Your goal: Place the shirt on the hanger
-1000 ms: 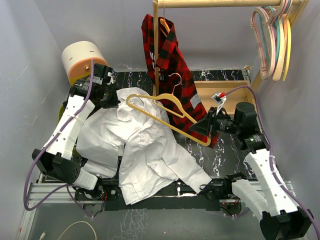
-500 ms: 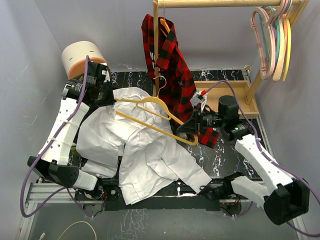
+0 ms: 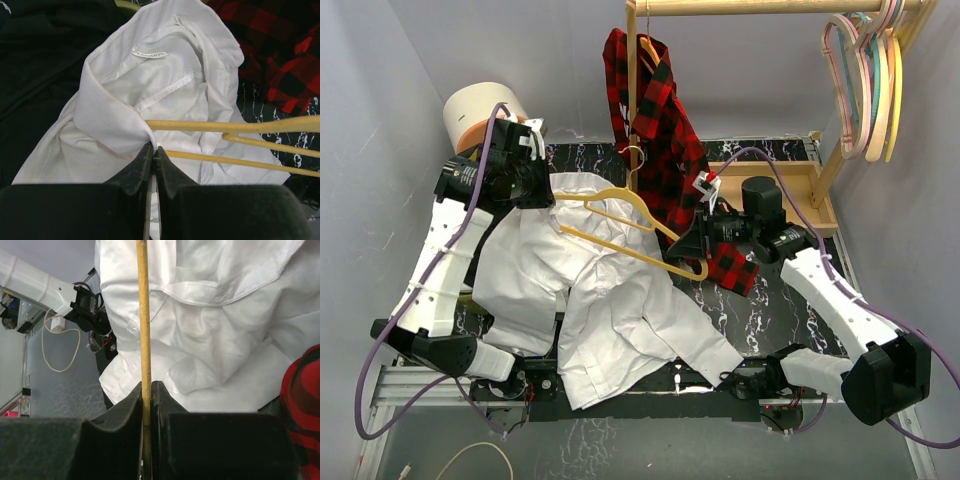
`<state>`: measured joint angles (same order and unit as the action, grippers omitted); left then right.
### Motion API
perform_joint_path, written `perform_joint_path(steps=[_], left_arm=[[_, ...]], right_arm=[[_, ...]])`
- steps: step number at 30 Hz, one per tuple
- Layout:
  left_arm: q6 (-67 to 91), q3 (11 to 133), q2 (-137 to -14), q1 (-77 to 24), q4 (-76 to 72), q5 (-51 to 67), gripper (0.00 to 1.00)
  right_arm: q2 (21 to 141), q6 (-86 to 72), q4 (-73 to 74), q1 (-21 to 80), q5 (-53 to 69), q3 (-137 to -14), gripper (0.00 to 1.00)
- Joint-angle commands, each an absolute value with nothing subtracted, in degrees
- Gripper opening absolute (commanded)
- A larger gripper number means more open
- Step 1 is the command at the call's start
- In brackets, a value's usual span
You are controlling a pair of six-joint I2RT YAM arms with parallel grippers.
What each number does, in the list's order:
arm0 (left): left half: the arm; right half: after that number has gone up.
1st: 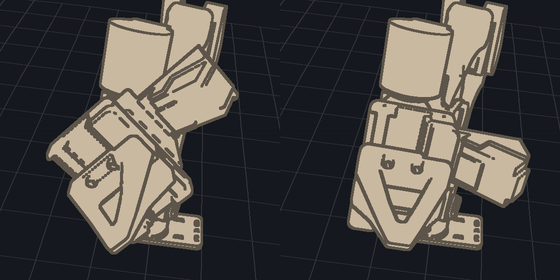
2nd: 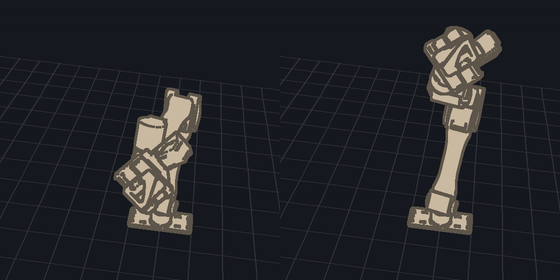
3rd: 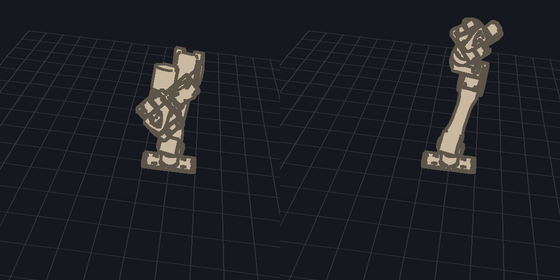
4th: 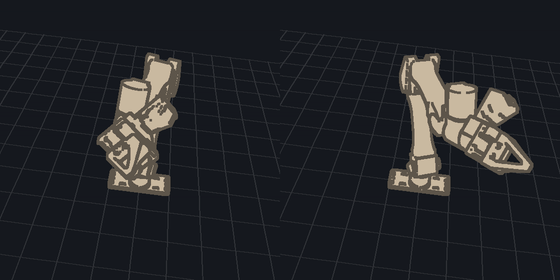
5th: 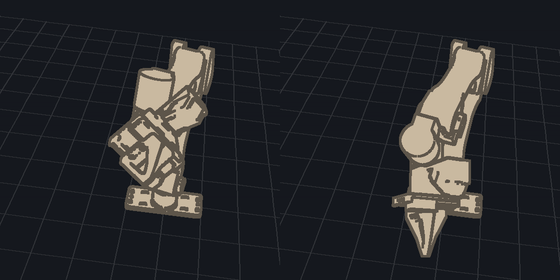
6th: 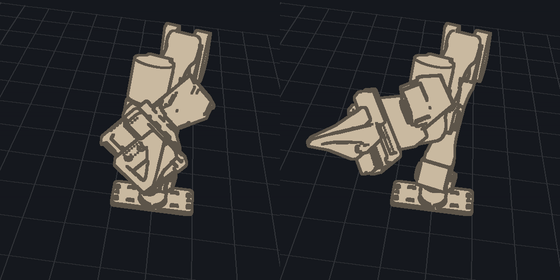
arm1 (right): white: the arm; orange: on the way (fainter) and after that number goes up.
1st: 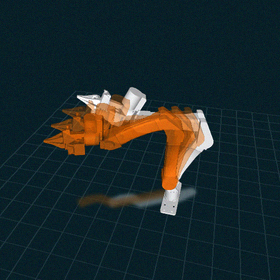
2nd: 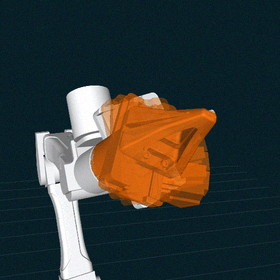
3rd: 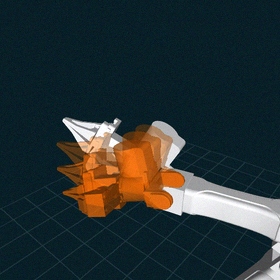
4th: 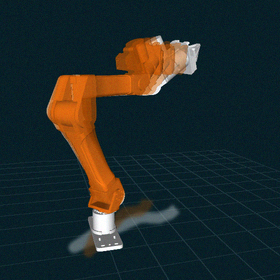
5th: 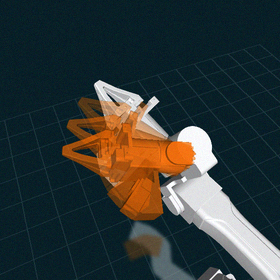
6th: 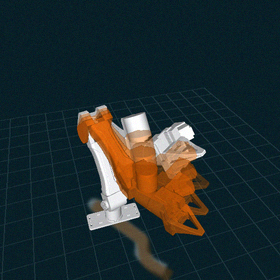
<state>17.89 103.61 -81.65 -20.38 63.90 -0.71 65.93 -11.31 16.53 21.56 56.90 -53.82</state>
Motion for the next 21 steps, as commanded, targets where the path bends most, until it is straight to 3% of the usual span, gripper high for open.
perform_joint_path(steps=[1, 8, 21], left_arm=[[13.25, 106.35, -77.89, -21.61, 66.60, 7.82, 0.02], [5.37, 107.19, -75.45, -21.71, 65.32, 10.09, 0.02], [6.10, 106.48, -74.66, -21.71, 61.21, 11.42, 0.01]], right_arm=[[65.59, -5.33, 20.16, 22.15, 52.56, -60.70, 0.08], [75.30, 2.61, 26.12, 22.44, 65.75, -69.16, 0.08], [89.45, 4.29, 28.15, 25.07, 71.74, -83.83, 0.08]])
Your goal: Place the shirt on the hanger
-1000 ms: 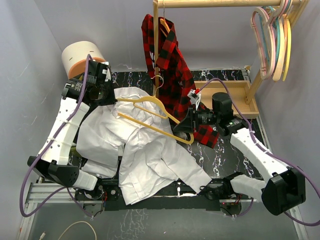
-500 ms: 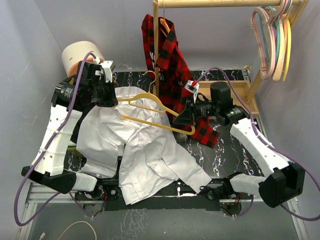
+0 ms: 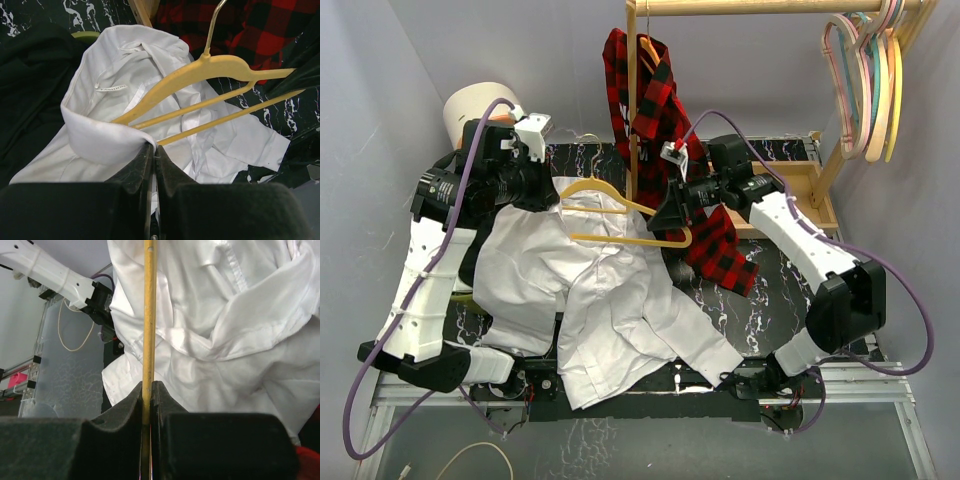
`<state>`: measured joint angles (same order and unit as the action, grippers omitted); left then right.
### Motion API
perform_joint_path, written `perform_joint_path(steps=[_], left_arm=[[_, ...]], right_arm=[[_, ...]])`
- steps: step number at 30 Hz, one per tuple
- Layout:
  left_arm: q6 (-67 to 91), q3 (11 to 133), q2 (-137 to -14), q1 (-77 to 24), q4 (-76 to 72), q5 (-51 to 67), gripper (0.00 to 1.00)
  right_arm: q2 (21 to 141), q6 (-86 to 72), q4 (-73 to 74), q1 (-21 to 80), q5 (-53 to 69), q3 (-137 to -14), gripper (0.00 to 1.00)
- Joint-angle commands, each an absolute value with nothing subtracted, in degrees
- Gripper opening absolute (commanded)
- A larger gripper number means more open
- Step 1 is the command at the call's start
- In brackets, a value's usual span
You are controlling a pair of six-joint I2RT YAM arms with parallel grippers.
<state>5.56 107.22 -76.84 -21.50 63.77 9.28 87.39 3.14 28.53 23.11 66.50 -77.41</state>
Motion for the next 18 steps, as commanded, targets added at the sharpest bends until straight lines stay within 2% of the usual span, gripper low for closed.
perform_joint_path(steps=[1, 5, 9, 14, 18], left_arm=[[5.88, 105.66, -74.16, -21.73, 60.74, 10.73, 0.01], [3.64, 102.36, -73.02, -21.75, 58.62, 7.22, 0.00], [0.31, 99.79, -72.40, -21.71, 57.43, 3.36, 0.00], [-4.01, 96.51, -70.47, -21.74, 55.67, -1.19, 0.00], [-6.66, 94.53, -68.85, -21.73, 54.87, -3.70, 0.00]], right_arm=[[90.19, 4.61, 29.34, 25.84, 72.17, -84.63, 0.08], [91.00, 8.07, 36.43, 27.79, 74.05, -86.41, 0.08], [87.42, 8.09, 39.84, 27.95, 70.48, -82.18, 0.08], [77.89, 3.35, 35.95, 27.95, 65.01, -71.73, 0.08], [73.28, 2.69, 35.42, 27.95, 65.46, -69.33, 0.08]])
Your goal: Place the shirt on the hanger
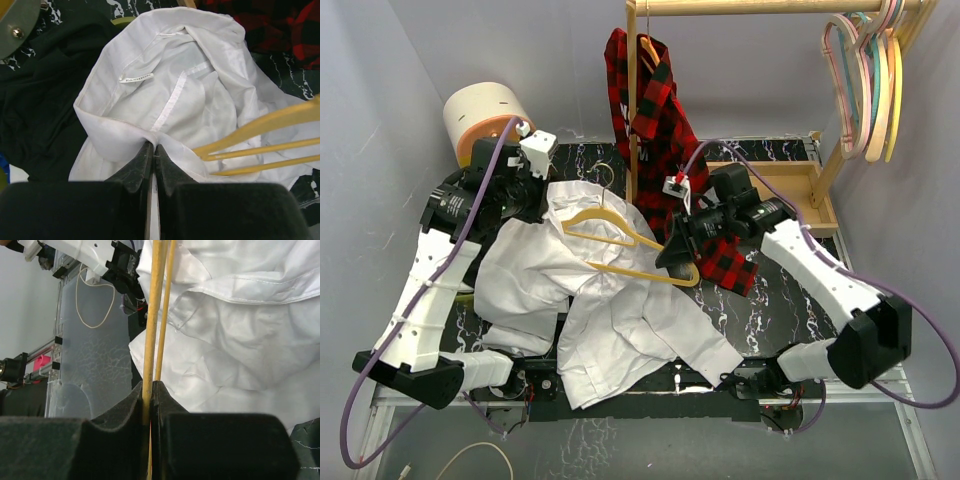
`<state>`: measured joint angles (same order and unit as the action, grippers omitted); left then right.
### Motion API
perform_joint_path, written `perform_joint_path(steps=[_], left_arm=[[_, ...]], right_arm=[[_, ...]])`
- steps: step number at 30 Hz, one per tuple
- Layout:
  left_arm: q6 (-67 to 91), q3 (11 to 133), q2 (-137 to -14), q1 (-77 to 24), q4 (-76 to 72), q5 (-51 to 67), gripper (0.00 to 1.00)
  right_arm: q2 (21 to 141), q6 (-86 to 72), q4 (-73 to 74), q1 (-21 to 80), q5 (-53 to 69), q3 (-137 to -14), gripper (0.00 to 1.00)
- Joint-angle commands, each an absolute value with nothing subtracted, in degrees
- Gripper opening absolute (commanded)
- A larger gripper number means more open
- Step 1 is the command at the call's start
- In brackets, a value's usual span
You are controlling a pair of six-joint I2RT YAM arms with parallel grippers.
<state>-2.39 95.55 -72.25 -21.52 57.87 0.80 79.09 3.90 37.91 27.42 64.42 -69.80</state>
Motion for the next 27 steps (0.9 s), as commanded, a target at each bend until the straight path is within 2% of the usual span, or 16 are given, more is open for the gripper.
perform_joint_path(steps=[1, 16, 19, 22, 27], left_arm=[[-6.95, 94.35, -68.70, -21.71, 54.82, -3.68, 0.00], [-4.82, 97.59, -69.45, -21.71, 56.15, 2.15, 0.00], [-6.13, 98.05, -69.78, -21.71, 55.21, 0.77, 0.00], [-8.39, 98.14, -70.00, -21.71, 54.68, -0.53, 0.00], [-6.27, 101.16, -71.19, -21.75, 58.44, 7.30, 0.00]], right_arm=[[73.05, 2.72, 35.10, 27.95, 66.52, -69.53, 0.08], [86.34, 6.49, 39.26, 28.19, 82.78, -80.75, 0.08], [88.66, 11.64, 45.85, 29.64, 81.70, -83.72, 0.08], [86.80, 10.31, 43.24, 30.58, 80.21, -80.55, 0.08], [90.60, 10.48, 43.72, 31.37, 76.93, -84.68, 0.08]])
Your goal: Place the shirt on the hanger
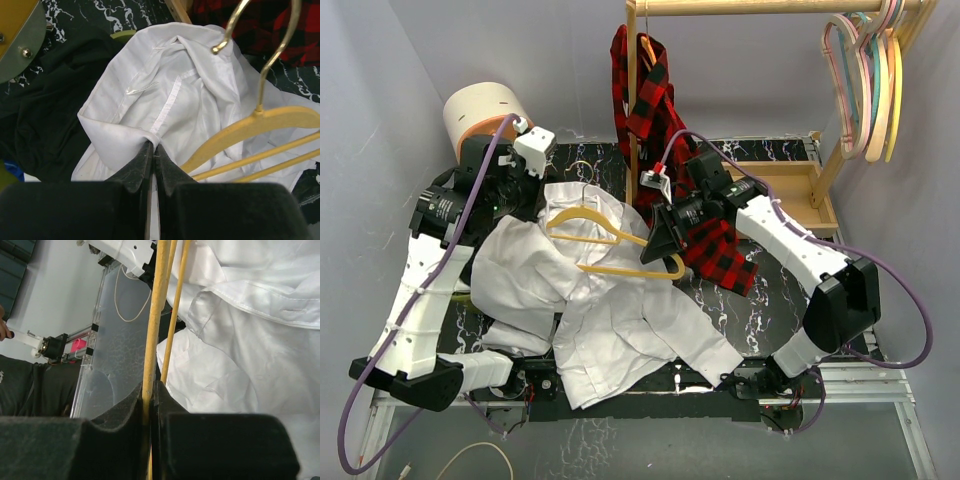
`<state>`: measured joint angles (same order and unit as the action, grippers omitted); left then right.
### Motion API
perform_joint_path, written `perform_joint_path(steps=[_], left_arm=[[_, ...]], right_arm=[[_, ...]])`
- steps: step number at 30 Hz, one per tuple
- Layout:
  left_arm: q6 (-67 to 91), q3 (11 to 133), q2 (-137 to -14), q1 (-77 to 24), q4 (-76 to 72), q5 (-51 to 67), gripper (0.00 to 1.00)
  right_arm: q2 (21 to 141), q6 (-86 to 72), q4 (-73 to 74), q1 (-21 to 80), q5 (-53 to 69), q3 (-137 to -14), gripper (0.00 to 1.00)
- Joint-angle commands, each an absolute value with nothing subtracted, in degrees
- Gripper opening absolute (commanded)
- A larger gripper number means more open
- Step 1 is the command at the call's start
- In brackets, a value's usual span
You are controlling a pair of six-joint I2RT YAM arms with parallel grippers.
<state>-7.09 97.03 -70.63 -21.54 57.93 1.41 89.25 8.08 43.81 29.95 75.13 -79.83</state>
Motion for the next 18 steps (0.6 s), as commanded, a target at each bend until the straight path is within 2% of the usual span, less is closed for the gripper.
perform_joint_path(steps=[1, 9, 18], left_arm=[[-5.64, 101.70, -71.50, -21.84, 59.18, 7.87, 0.00], [-5.51, 102.41, -70.51, -22.44, 63.68, 10.99, 0.00], [-5.89, 102.22, -69.93, -22.41, 63.49, 11.95, 0.00]], right_arm=[[91.94, 10.63, 43.73, 31.38, 76.64, -86.19, 0.08], [103.70, 11.51, 45.37, 31.37, 76.92, -99.08, 0.08], [111.45, 11.94, 47.60, 31.99, 78.58, -106.51, 0.08]])
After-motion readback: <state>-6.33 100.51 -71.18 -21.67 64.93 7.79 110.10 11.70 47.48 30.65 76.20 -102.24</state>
